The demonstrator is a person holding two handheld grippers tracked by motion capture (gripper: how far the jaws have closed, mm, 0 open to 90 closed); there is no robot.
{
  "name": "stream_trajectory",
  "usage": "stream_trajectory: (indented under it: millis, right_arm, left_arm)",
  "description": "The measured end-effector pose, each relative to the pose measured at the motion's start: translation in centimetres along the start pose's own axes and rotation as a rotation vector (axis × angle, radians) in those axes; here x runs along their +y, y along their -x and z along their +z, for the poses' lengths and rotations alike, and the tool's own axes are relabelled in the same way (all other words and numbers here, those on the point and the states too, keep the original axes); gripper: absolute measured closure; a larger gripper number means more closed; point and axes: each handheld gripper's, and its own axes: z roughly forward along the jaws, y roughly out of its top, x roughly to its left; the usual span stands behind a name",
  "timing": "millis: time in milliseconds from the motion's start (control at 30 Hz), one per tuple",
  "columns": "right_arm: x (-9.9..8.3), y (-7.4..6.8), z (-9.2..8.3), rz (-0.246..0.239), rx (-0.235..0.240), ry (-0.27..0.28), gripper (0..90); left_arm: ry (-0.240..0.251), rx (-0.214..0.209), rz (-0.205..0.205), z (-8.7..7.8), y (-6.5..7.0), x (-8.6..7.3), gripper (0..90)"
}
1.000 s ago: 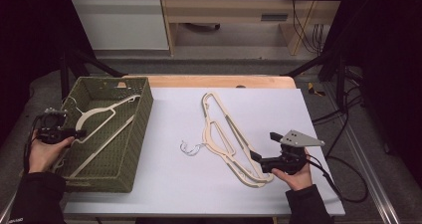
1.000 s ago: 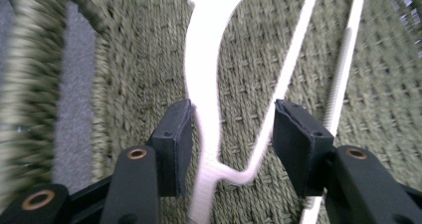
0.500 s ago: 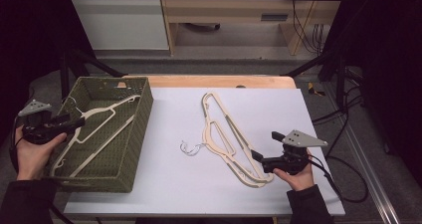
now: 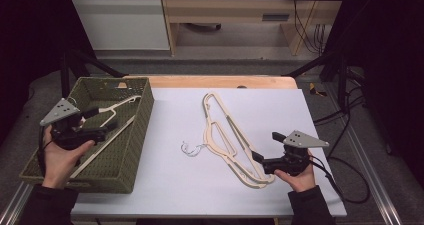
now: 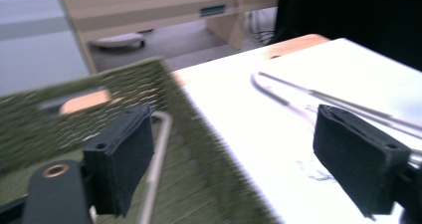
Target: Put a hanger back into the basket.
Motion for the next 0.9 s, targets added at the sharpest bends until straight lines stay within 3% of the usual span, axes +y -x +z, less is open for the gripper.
stream_trajectory:
  millis: [100,233,300,433,600,900]
  right_arm:
    - [0.0,0.0,-0.1,0.007,0.004,0.002,3.3]
    - [0.0,0.0,0.1,0.016,0.004,0.005,2.8]
    - [0.0,-0.1,0.1,0.018,0.003,0.006,2.5]
    - [0.1,-0.1,-0.1,0.025,0.006,0.021,2.3]
    - [0.1,0.0,-0.2,0.026,0.004,0.028,2.0]
    - [-0.1,0.0,-0.1,0.033,0.003,0.018,3.0]
  left_arm:
    - [0.013,-0.029,0.025,0.6,2.1,0.3,12.3]
    - [0.038,-0.103,0.05,1.7,5.5,0.4,10.9]
    - [0.027,-0.106,0.087,2.4,7.1,0.3,10.9]
    - [0.02,-0.129,0.102,3.9,9.7,-0.1,10.8]
    - [-0.013,-0.166,0.099,6.1,11.4,-1.1,10.4]
    - [-0.098,-0.208,0.087,10.7,13.1,-2.8,9.5]
